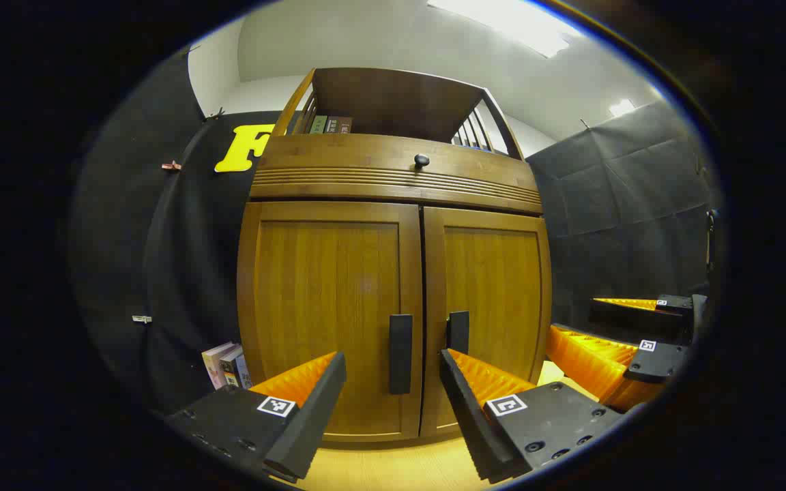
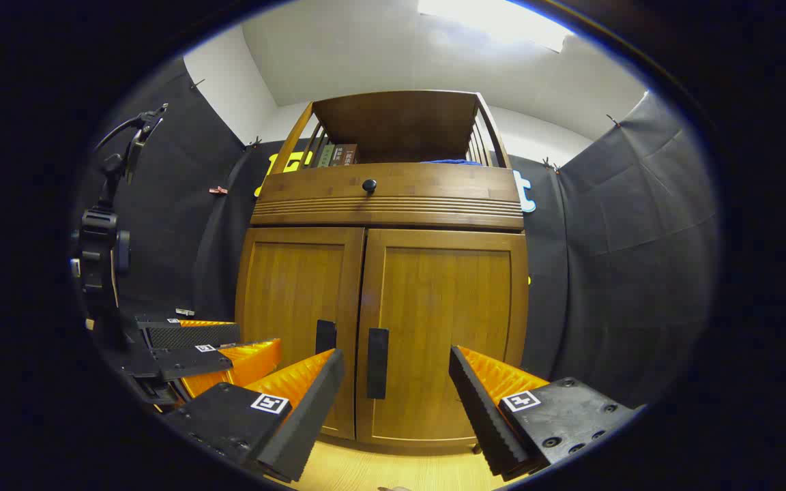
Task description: Open the right door of the double-door shoe cabinet with the right hand, and open the left door with the left hand.
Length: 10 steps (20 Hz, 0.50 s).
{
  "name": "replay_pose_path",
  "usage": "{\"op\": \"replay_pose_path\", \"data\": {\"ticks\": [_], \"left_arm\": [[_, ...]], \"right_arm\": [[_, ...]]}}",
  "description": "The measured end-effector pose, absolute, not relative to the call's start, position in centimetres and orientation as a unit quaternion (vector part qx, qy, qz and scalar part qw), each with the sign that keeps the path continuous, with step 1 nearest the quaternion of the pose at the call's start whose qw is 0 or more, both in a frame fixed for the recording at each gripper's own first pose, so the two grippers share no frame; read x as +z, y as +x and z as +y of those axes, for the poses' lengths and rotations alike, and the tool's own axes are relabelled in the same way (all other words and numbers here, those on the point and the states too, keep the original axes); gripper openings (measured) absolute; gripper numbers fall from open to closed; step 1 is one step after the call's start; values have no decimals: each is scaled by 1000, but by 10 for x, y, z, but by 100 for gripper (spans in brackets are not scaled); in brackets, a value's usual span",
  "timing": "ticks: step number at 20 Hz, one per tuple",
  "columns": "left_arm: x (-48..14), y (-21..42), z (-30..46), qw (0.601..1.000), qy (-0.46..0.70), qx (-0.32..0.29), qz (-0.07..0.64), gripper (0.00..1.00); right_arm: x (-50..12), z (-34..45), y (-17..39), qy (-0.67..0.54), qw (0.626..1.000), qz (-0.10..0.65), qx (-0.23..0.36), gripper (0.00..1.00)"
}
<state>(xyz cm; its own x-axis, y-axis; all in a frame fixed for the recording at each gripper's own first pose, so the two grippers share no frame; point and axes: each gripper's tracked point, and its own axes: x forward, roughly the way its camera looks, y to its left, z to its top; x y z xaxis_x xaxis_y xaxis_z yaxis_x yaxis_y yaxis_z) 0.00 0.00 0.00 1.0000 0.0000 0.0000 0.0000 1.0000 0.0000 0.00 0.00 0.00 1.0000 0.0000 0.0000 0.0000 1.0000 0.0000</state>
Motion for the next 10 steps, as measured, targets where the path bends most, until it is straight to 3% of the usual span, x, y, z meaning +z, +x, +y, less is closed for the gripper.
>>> {"op": "replay_pose_path", "data": {"ticks": [1,3,7,10], "left_arm": [[-1,1,2,1000,0,3,0,86],[1,3,2,1000,0,3,-2,84],[0,6,-3,1000,1,-10,-1,84],[1,7,-2,1000,0,-8,-2,84]], "right_arm": [[-1,0,1,-2,1000,0,1,99],[-5,0,3,-5,1000,4,4,95],[-7,-1,9,3,1000,14,7,99],[-7,-1,9,11,1000,14,10,97]]}}
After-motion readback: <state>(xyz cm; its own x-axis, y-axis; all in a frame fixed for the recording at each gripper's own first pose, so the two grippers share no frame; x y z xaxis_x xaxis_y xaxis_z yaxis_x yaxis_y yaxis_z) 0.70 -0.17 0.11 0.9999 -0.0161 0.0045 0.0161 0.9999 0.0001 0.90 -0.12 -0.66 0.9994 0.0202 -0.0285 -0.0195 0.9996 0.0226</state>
